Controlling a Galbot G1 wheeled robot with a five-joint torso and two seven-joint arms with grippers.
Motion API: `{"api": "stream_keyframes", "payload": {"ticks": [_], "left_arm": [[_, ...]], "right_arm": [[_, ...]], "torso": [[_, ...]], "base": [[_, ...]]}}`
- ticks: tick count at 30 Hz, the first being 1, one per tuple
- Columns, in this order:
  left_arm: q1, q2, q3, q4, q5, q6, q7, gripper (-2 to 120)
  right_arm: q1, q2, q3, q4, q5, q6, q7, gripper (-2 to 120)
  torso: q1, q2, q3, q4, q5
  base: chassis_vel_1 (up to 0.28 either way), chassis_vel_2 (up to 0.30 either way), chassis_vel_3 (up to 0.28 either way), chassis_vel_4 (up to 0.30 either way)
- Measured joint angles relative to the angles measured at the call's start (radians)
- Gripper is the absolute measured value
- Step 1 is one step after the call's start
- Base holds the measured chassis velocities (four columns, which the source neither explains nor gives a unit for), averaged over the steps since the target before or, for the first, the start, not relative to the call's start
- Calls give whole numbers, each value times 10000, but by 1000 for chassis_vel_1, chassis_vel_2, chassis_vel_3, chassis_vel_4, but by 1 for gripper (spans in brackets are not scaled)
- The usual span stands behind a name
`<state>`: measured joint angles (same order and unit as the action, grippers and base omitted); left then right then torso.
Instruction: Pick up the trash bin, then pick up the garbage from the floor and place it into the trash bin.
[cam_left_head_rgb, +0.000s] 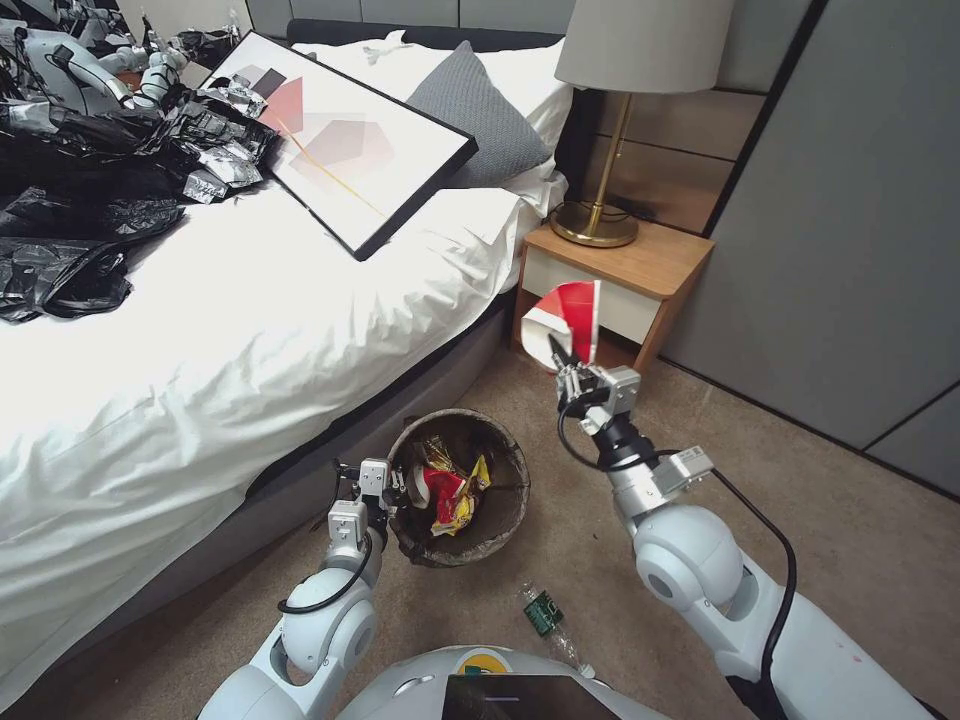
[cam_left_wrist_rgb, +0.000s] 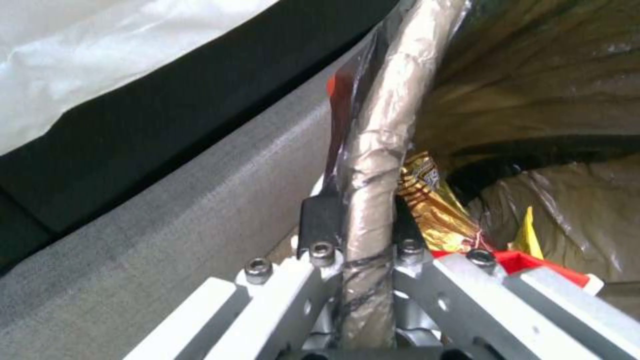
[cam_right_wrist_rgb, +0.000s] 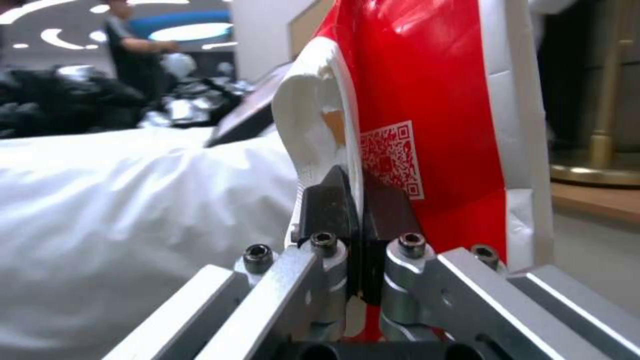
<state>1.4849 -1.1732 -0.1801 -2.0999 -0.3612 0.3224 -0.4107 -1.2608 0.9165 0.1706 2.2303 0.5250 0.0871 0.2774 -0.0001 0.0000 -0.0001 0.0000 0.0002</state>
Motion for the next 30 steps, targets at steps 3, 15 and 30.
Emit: {"api": "stream_keyframes", "payload": {"ticks": [3,15,30], "left_arm": [[14,16,-3,0,23,0,7,0],[-7,-71,-8,20,70,0,23,0],[-69,-87,-42,48,42,-6,26,0]], "right_arm": [[12,-402,-363,139,23,272,-387,0],[721,-1924,-2391,328,267,834,-1450,0],[986,-2260,-4204,-224,141,973,-1727,0]], "torso": [[0,0,0,0,-1],[0,0,0,0,-2],[0,0,0,0,-2]], "base": [[0,0,0,0],[0,0,0,0],[0,0,0,0]]}}
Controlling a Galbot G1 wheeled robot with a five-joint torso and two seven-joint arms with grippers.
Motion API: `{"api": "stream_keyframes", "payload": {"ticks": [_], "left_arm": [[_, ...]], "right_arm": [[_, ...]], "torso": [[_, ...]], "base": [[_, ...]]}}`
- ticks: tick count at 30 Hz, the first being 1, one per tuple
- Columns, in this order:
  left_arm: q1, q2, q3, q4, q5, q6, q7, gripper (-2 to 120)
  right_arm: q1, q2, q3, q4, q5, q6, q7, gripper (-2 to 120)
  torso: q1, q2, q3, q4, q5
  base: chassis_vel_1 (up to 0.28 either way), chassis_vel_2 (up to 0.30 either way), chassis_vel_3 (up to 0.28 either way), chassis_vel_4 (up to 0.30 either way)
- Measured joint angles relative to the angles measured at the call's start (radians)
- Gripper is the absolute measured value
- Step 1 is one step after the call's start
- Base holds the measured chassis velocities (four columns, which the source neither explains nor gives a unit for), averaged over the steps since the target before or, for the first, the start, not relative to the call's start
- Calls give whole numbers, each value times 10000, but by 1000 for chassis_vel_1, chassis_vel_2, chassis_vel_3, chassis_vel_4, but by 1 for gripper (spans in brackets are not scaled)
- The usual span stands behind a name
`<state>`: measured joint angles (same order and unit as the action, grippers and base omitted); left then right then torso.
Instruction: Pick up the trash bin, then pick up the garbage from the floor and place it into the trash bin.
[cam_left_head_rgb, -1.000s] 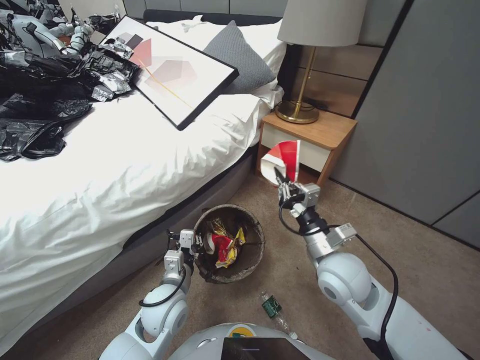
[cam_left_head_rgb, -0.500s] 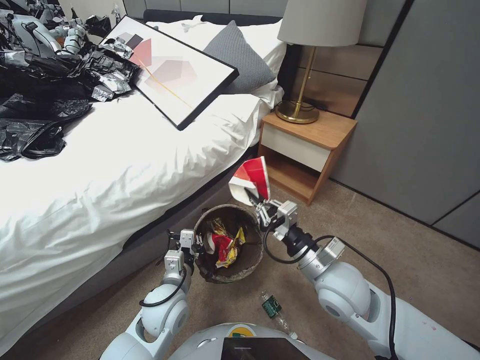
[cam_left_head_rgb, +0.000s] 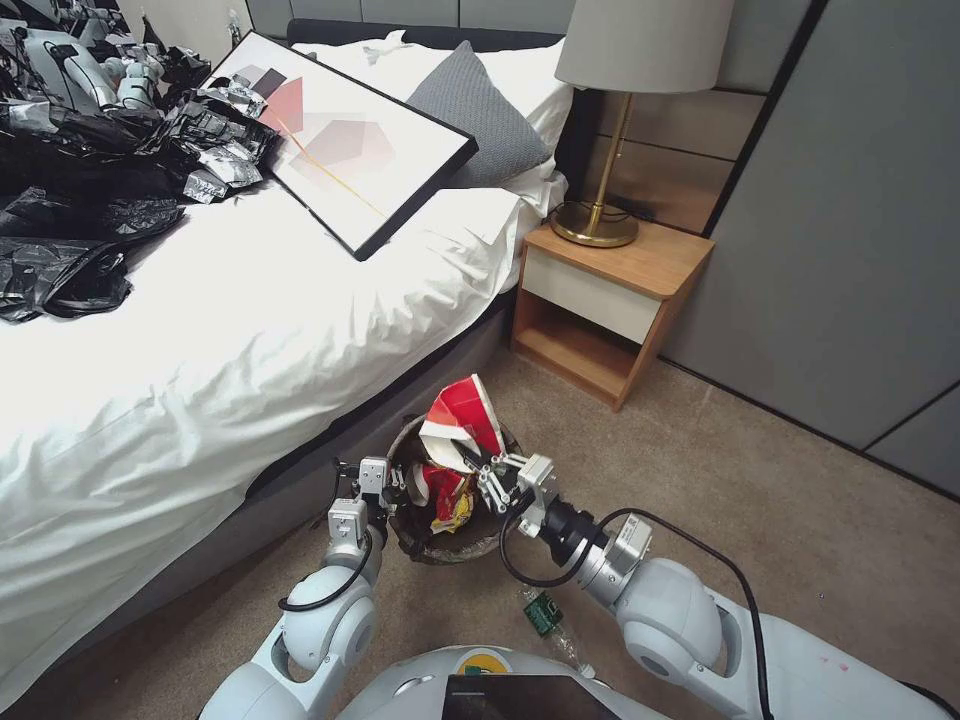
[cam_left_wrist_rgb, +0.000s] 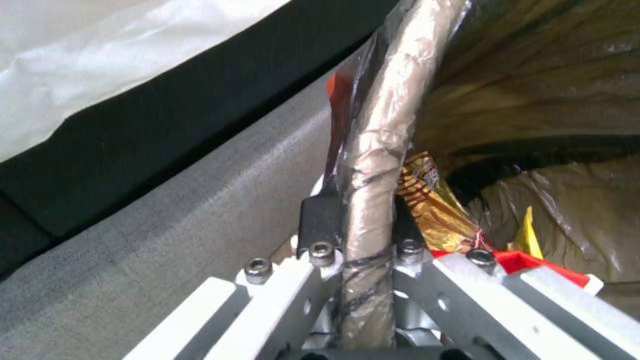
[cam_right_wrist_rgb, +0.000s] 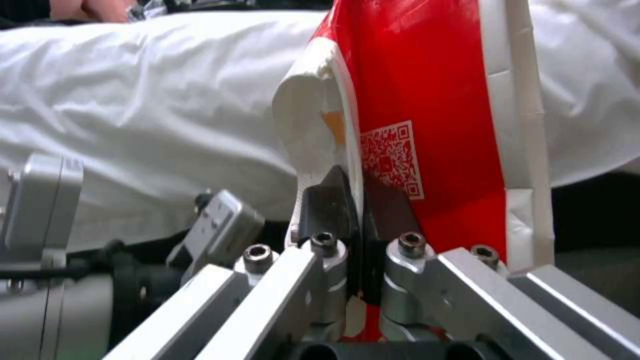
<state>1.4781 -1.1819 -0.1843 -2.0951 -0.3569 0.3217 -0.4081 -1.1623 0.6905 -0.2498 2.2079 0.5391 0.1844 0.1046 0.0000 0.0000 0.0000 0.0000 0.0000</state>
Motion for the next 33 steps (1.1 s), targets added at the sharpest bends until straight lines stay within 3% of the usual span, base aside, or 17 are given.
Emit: {"api": "stream_keyframes", "payload": {"ticks": [20,32,33], "left_arm": [[-93,3,-4,4,-117,0,-11,0],[-98,-2,13,26,-123,2,-19,0],[-95,4,14,25,-123,2,-21,0]], "right_arm": [[504,500,-934,-1373,-338,-55,345,0],[537,717,-1022,-1694,-573,-286,842,39],[525,736,-1015,-1700,-593,-304,895,46]], "torso": [[0,0,0,1,0],[0,0,0,1,0],[1,0,0,1,0]], "base": [[0,0,0,0],[0,0,0,0],[0,0,0,0]]}}
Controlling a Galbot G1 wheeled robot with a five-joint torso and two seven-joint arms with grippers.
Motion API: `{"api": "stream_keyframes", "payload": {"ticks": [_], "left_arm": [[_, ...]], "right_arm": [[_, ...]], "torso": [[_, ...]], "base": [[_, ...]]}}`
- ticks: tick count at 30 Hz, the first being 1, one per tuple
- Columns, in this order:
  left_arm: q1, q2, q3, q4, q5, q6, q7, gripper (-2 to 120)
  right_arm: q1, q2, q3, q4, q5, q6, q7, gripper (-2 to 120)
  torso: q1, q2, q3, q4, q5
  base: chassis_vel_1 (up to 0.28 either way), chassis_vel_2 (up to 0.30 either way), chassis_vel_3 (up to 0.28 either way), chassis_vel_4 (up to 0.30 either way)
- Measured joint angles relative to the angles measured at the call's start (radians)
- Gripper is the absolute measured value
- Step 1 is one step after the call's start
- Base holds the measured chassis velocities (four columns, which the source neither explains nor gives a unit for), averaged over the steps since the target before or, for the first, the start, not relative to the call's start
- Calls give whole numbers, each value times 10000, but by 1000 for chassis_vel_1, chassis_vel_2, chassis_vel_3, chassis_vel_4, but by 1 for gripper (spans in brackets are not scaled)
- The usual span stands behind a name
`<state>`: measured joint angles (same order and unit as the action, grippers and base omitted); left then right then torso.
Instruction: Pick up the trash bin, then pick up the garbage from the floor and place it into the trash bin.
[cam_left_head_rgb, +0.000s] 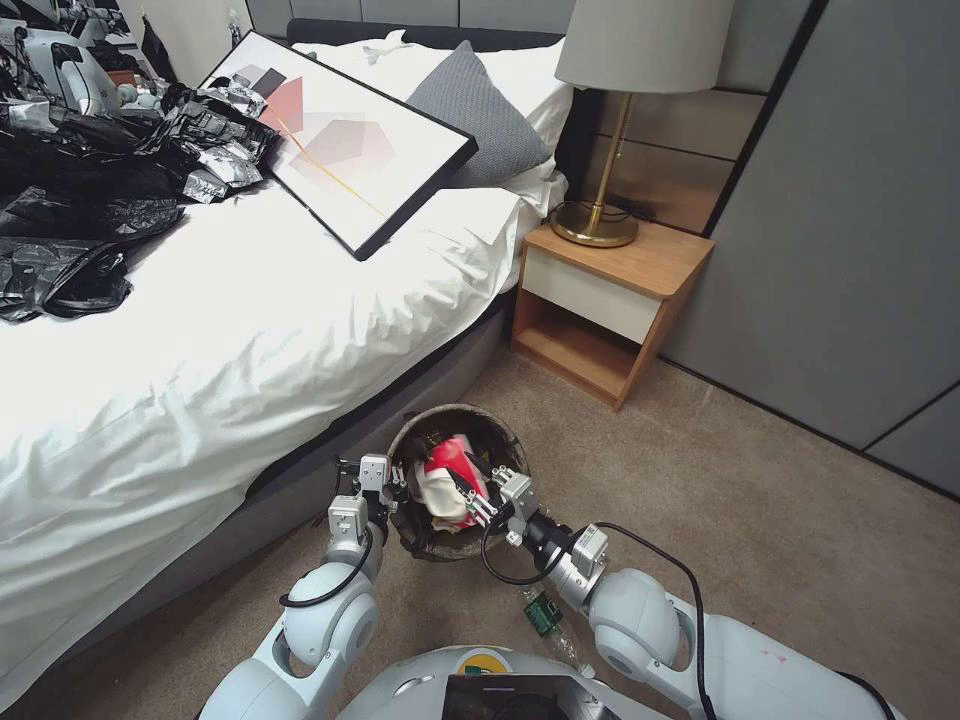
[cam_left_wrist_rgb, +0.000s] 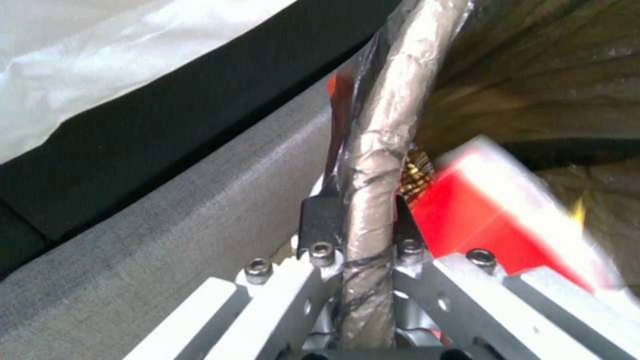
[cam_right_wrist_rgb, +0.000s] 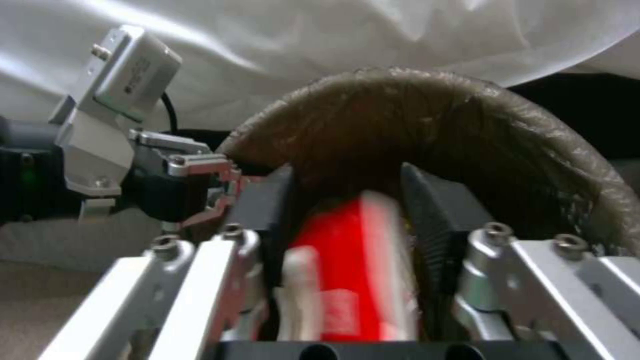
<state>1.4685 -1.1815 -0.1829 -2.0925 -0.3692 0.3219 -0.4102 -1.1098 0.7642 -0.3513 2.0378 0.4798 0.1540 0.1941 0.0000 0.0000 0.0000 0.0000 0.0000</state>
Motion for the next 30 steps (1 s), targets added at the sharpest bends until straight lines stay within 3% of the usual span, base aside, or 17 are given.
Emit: {"api": "stream_keyframes", "payload": {"ticks": [2,5,8,10,13,20,22,30], "left_arm": [[4,2,1,0,0,0,0,0],[21,1,6,-3,2,1,0,0],[23,-1,7,-3,3,1,0,0],[34,-33,11,-2,20,1,0,0],[35,-53,13,8,38,-1,3,0],[53,-115,14,29,102,-28,13,0],[65,-133,15,40,137,-40,21,0],[96,-132,-25,47,203,-83,32,0]], "right_arm": [[-3,11,6,0,-4,-8,25,50],[-12,104,27,20,-50,-43,144,68],[-22,125,44,46,-59,-55,164,70],[-193,249,374,391,-85,-66,286,92],[-381,376,934,778,-56,-115,462,99],[-647,747,2691,1563,128,-555,1458,100],[-1051,936,4053,1783,132,-1063,1903,100],[-2040,1341,6057,1936,-110,-1814,2356,100]], "torso": [[0,0,0,0,0],[0,0,0,0,0],[0,0,0,0,-1],[0,0,0,0,0],[0,0,0,0,0],[0,0,0,1,0],[0,0,0,0,1],[0,0,0,1,1]], "base": [[0,0,0,0],[0,0,0,0],[0,0,0,0],[0,0,0,0],[0,0,0,0],[0,0,0,0],[0,0,0,0],[0,0,0,0]]}}
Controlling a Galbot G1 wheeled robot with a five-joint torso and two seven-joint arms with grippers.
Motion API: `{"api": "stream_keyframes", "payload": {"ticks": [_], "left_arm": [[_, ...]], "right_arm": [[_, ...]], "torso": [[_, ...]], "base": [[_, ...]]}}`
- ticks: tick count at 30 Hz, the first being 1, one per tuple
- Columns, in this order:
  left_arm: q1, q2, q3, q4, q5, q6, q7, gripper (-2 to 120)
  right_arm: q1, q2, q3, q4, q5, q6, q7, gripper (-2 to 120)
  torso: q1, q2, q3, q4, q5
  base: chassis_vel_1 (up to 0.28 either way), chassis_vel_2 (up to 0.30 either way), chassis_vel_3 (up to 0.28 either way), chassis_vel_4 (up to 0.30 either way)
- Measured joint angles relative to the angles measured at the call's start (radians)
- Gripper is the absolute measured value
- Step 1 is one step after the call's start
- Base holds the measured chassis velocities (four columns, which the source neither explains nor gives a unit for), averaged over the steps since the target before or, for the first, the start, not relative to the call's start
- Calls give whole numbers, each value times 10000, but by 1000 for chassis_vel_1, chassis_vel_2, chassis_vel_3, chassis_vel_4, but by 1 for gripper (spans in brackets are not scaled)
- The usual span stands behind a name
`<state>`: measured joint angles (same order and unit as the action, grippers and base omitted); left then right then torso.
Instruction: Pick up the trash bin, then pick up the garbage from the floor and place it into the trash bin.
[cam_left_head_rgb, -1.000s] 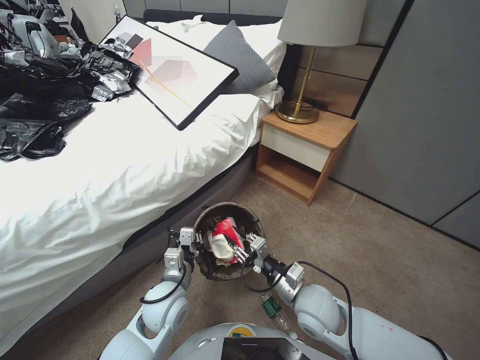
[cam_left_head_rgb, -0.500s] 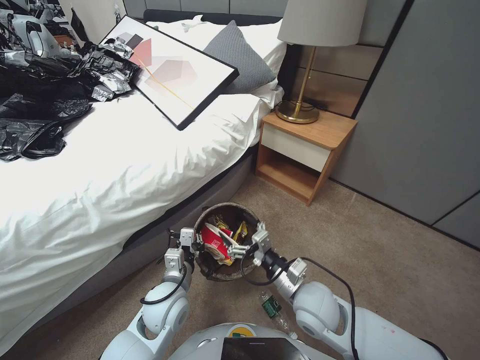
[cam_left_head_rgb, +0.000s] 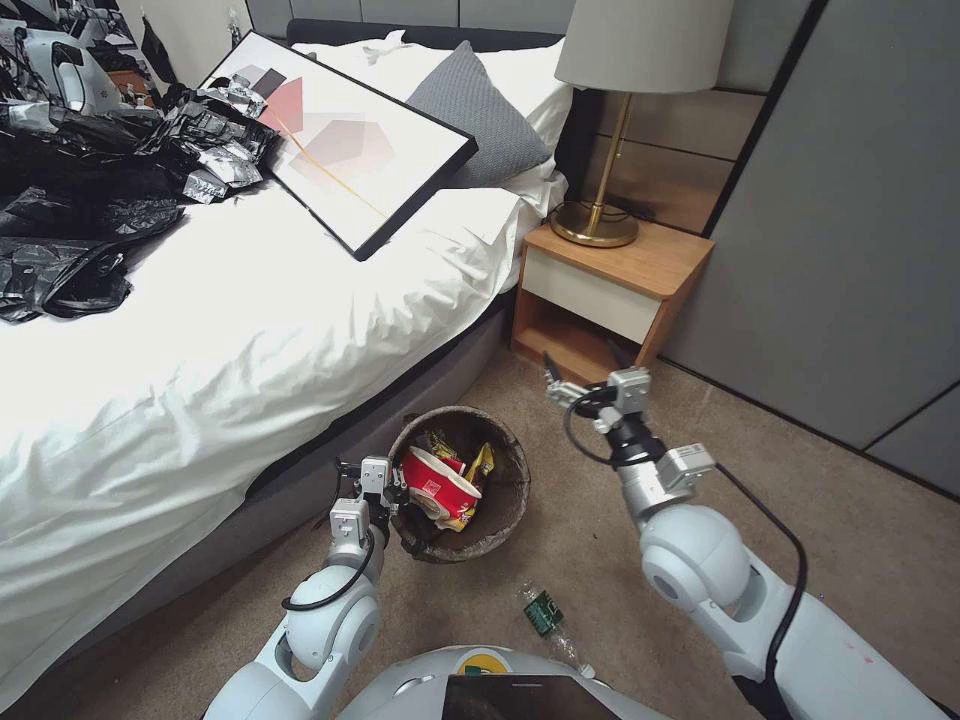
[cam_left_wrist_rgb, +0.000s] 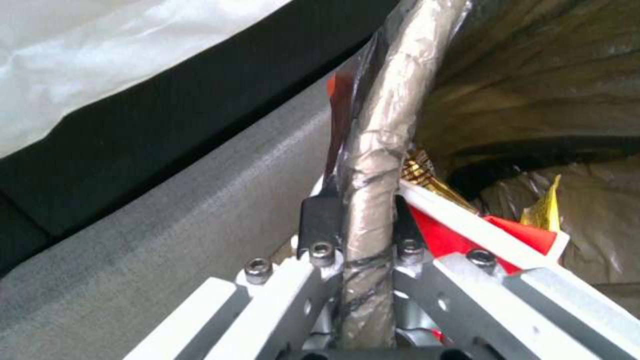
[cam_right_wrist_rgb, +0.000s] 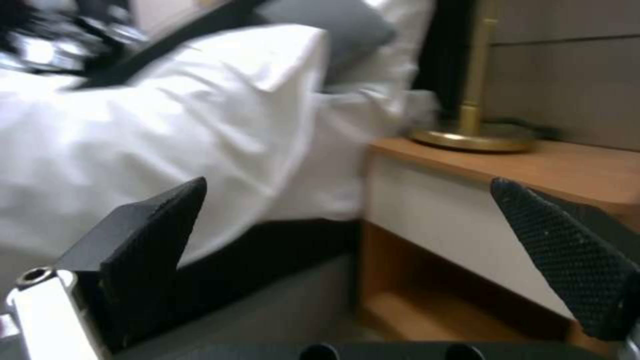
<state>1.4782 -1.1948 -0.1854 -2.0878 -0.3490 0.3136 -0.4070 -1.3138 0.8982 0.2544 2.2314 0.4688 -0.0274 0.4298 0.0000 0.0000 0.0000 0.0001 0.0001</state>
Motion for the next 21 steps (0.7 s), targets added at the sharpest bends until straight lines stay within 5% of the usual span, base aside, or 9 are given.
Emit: {"api": "stream_keyframes", "payload": {"ticks": [10,21], "left_arm": [[74,80,-81,-44,167,-124,38,0],[131,119,-88,-91,172,-134,18,0]], "right_arm": [[-1622,1474,1812,-1004,-1914,281,22,100],[-2359,2780,2094,-1654,-2886,1028,-164,100]], "torso": [[0,0,0,0,0],[0,0,0,-1,-1]], "base": [[0,0,0,0],[0,0,0,0]]}}
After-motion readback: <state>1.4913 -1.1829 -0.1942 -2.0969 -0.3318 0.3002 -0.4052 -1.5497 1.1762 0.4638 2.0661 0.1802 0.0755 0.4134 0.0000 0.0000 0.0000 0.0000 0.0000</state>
